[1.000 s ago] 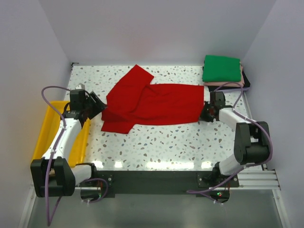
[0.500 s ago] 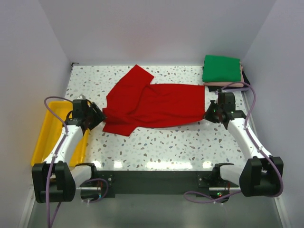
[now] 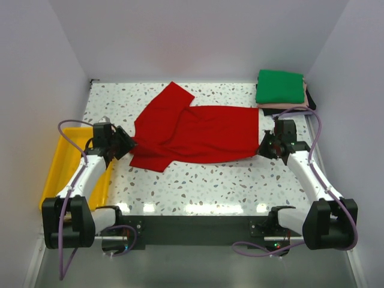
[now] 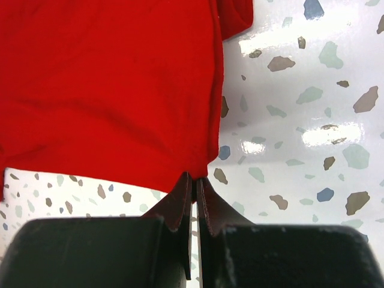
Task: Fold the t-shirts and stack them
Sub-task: Flatten the tshirt out
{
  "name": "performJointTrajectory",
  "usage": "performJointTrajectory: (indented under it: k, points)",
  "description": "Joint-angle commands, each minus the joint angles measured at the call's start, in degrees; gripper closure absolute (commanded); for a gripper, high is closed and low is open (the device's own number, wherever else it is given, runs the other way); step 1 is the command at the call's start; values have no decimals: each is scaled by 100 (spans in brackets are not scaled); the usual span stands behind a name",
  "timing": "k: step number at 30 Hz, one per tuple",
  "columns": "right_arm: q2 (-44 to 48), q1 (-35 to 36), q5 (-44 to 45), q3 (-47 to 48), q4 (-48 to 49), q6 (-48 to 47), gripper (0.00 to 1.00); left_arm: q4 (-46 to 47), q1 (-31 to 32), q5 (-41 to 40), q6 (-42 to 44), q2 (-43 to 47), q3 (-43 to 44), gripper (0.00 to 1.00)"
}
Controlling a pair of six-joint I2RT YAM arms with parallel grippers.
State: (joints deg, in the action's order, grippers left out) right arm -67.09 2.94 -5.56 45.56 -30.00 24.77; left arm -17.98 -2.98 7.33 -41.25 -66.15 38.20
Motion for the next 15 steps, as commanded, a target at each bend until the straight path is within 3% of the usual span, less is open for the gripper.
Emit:
performJointTrajectory:
  k: [1,15]
  points:
    - [126,5,-33,-12,-15,-96,100,549,-27,189,-84,-187,197,42]
    - [73,5,-50,-39,29,-113,100,769,-36,207,-49,-671,645,47]
